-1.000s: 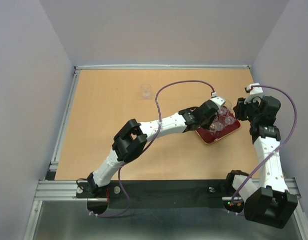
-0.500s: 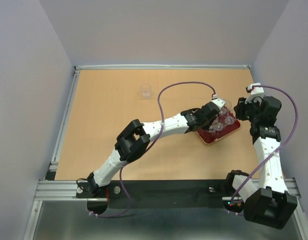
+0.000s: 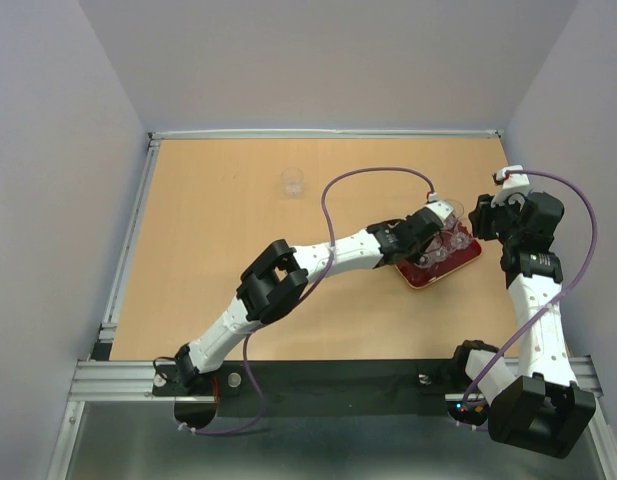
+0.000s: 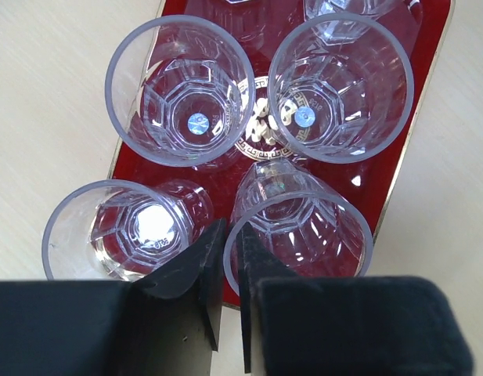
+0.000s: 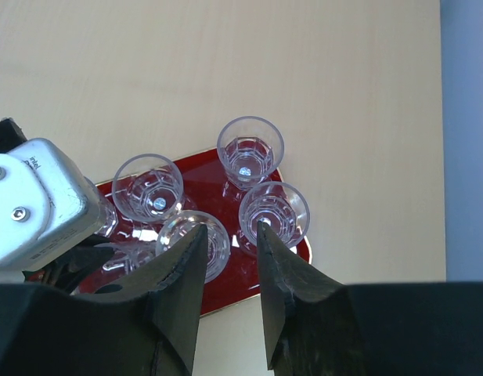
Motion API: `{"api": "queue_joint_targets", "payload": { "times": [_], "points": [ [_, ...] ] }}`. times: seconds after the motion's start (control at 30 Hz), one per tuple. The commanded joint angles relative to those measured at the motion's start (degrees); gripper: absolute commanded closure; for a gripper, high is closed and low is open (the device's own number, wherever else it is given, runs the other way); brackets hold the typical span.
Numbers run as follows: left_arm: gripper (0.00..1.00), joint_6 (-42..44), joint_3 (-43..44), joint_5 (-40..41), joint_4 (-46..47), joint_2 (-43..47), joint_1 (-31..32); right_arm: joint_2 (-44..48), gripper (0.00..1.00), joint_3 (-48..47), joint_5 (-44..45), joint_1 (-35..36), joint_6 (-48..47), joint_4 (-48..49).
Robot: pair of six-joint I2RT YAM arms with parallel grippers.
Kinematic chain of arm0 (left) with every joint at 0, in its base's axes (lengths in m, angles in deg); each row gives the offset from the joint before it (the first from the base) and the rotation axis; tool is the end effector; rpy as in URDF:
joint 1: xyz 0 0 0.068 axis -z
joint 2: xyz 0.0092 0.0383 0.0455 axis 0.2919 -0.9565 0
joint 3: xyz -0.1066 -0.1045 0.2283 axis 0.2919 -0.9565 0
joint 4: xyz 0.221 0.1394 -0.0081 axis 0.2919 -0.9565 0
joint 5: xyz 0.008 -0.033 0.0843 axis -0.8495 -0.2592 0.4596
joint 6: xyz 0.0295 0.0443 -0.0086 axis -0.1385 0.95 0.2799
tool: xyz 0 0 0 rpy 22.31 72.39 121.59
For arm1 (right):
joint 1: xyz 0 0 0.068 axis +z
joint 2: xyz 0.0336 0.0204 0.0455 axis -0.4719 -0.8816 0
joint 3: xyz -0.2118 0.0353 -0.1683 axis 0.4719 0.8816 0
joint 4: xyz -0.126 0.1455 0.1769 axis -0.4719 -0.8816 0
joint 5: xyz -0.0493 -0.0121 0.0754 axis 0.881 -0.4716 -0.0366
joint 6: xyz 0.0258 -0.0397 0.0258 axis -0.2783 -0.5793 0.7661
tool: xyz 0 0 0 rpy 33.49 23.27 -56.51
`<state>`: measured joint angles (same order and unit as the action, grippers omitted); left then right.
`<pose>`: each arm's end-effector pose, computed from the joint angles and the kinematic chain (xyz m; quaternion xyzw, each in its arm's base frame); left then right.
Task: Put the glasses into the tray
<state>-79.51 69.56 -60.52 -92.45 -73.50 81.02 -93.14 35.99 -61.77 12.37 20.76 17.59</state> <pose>0.2436 -0.4850 0.2195 0.3495 0.8065 -0.2190 0.4237 0.2073 -0.0450 0.3107 -0.0901 0.8234 0.0154 0.5601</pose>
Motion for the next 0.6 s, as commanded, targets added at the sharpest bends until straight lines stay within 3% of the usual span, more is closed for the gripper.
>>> {"api": "queue_joint_targets", "payload": {
  "times": [0.0,0.2,0.57],
  "points": [
    [0.76,0.6,4.7,1.0,0.9,1.3,0.4,1.2,0.63,1.1,0.1,-0.7,0.3,2.8],
    [0.65,0.6,5.2,0.9,0.9,2.1,0.5,1.2,0.63,1.1,-0.1,-0.9,0.4,2.7],
    [0.61,1.0,2.7,0.6,2.9,8.9,0.9,1.8,0.63,1.4,-1.5,-1.1,-0.1,2.7]
  ]
}}
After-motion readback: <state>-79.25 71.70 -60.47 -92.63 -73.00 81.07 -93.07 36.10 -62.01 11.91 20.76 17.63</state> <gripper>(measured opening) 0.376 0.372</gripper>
